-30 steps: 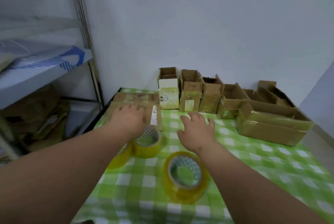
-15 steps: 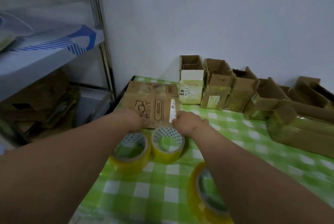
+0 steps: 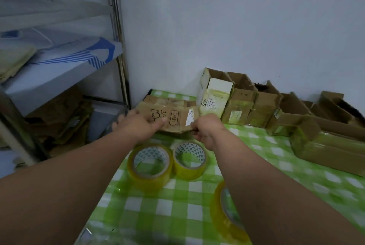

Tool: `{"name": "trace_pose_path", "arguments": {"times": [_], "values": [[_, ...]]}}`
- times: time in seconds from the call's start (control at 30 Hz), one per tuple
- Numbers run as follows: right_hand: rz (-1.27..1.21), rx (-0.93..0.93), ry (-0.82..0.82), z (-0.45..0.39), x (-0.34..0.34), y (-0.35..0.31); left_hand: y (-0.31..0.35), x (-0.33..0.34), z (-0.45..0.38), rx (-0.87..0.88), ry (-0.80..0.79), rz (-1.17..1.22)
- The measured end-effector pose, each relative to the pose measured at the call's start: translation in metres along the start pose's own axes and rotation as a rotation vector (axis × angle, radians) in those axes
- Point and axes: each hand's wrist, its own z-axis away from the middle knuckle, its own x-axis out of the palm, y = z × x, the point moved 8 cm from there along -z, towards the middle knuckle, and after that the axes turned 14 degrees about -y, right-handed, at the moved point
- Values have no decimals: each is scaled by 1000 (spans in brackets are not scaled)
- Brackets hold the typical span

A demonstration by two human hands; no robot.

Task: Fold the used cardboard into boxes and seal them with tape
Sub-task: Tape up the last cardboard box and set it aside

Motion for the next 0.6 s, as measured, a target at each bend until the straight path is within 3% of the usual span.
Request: {"name": "trace_pose_path", "arguments": {"times": [0.23,0.4,0.6], "values": [[-313,-37,-114,26,24,-4,-14,-5,32,49,-4,-215],[-448,-58,-148,42,30,-3,-18,-14,44,21,97,-255],[-316,-202,-189,52,33,-14,-29,-17,53,76,245,-77]]}}
